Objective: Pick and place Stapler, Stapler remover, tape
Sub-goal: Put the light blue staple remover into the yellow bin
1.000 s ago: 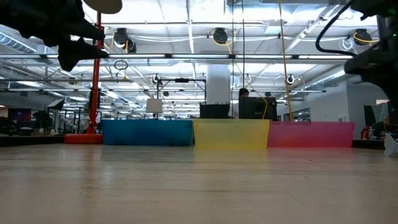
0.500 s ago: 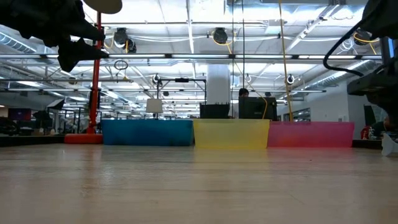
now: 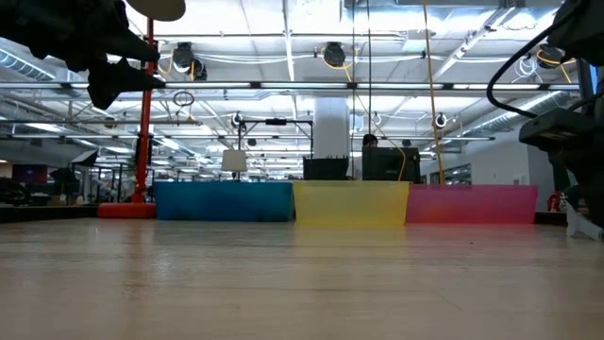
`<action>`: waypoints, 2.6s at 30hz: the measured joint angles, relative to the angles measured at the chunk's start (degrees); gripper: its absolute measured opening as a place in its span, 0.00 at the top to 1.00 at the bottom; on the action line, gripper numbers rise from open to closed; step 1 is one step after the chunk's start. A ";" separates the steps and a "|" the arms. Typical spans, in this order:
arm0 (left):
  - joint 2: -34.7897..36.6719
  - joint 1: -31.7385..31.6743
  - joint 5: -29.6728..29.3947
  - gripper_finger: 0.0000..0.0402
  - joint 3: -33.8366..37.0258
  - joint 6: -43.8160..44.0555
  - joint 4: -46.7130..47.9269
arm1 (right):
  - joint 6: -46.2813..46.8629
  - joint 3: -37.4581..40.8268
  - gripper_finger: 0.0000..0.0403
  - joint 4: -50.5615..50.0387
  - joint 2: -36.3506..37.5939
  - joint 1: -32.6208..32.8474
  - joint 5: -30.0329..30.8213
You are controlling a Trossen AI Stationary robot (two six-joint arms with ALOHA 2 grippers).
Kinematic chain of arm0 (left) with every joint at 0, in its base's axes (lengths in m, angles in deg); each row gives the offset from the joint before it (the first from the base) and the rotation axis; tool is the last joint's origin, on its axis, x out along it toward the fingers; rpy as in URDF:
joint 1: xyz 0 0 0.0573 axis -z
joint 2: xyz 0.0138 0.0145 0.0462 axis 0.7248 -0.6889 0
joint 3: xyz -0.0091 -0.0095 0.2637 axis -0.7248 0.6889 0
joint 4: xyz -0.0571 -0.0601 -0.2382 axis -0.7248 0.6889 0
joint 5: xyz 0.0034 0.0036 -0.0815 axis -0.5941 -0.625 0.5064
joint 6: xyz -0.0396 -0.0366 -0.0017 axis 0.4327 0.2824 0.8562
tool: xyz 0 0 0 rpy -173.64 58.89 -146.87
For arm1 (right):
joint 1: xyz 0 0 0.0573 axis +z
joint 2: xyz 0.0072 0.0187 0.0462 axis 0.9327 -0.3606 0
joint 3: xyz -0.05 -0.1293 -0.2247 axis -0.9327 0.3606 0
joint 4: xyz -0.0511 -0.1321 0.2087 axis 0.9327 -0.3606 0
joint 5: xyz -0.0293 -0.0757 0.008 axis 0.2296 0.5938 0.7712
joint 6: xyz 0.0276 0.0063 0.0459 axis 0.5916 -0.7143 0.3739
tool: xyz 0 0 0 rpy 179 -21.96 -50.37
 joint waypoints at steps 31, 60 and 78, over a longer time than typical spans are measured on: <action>0.00 -0.01 0.03 0.46 0.00 0.96 -0.04 | -3.03 0.74 0.95 1.95 -0.22 -0.04 1.84; 0.02 -0.01 0.03 0.46 -0.02 1.09 -0.07 | -44.00 -1.16 1.00 46.77 8.96 -16.64 21.93; 0.01 -0.01 0.04 0.46 -0.02 1.50 -0.03 | -86.96 -28.50 1.00 20.83 -8.88 -38.70 14.39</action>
